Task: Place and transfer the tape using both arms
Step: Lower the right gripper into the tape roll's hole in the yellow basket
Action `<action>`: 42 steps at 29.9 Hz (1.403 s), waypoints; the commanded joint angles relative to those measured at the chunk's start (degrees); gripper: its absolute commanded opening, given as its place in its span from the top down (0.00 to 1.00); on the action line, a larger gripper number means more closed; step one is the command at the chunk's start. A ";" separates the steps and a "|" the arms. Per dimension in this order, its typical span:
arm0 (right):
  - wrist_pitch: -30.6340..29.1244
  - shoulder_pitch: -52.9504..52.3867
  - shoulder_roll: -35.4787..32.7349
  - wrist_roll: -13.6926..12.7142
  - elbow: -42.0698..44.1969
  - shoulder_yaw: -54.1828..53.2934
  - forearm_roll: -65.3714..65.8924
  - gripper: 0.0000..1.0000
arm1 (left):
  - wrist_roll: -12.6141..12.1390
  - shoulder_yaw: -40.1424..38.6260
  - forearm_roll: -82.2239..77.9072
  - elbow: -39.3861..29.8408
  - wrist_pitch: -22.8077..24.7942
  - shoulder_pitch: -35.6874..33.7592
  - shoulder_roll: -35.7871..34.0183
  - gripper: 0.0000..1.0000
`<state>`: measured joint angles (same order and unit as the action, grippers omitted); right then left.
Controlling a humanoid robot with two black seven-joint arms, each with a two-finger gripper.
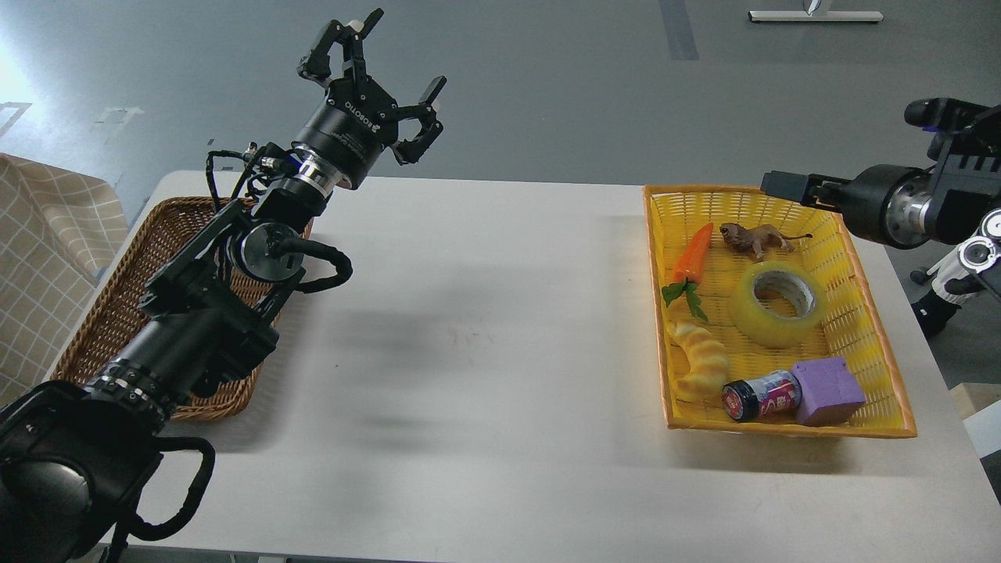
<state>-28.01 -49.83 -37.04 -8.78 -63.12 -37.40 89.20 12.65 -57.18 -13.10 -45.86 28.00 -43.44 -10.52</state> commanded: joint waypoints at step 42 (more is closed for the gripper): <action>0.01 6.06 -0.84 0.25 4.66 6.90 11.35 0.13 | 0.00 0.05 0.00 -0.02 0.00 -0.68 -0.02 0.02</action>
<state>-28.00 -43.81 -38.49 -8.53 -59.84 -30.57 100.21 12.65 -57.14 -13.10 -45.88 28.00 -44.15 -10.58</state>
